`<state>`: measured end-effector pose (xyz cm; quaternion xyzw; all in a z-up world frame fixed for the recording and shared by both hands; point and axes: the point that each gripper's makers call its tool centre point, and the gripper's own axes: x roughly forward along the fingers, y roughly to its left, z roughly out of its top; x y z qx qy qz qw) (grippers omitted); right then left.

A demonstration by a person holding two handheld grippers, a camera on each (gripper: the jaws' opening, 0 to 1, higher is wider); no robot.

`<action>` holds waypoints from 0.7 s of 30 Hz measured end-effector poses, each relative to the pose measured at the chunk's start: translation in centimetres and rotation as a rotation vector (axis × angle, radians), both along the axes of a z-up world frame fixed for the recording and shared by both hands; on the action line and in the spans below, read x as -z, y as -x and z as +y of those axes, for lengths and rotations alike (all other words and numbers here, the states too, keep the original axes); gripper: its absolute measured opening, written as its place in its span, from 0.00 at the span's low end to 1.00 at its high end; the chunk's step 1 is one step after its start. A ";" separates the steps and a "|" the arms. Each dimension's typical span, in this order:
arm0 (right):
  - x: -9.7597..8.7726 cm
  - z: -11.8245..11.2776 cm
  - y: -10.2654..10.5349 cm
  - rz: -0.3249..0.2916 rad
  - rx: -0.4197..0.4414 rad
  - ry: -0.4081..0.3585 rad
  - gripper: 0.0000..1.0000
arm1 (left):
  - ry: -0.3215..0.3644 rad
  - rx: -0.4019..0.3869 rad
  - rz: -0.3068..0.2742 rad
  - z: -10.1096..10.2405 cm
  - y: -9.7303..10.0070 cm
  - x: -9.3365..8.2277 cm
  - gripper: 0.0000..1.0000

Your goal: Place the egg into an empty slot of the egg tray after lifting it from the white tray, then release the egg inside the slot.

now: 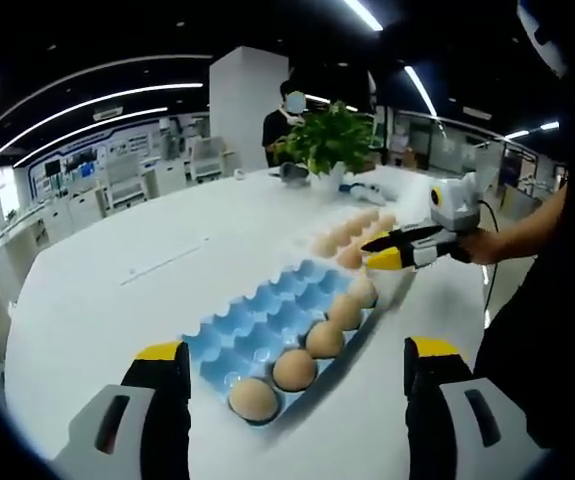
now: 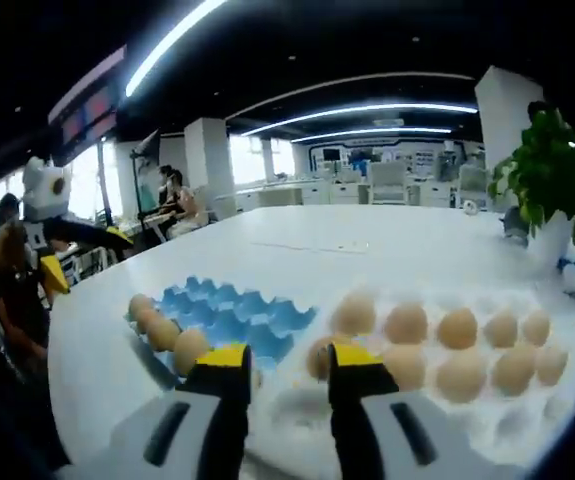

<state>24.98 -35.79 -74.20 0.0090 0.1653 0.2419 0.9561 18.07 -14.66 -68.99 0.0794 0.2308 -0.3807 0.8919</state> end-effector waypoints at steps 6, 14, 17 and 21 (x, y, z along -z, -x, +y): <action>1.1 0.2 -1.5 0.020 0.013 0.056 0.30 | -0.023 -0.010 0.002 0.7 -0.3 0.1 0.90; 2.8 0.2 -2.7 0.057 -0.007 0.193 0.23 | -0.026 -0.013 0.007 0.9 -0.9 0.3 0.89; 3.2 0.2 -2.5 0.097 -0.035 0.272 0.24 | -0.032 -0.012 0.009 1.0 -1.1 0.4 0.89; 3.4 0.3 -2.7 0.110 -0.080 0.336 0.24 | -0.035 -0.016 0.014 1.1 -1.5 0.6 0.89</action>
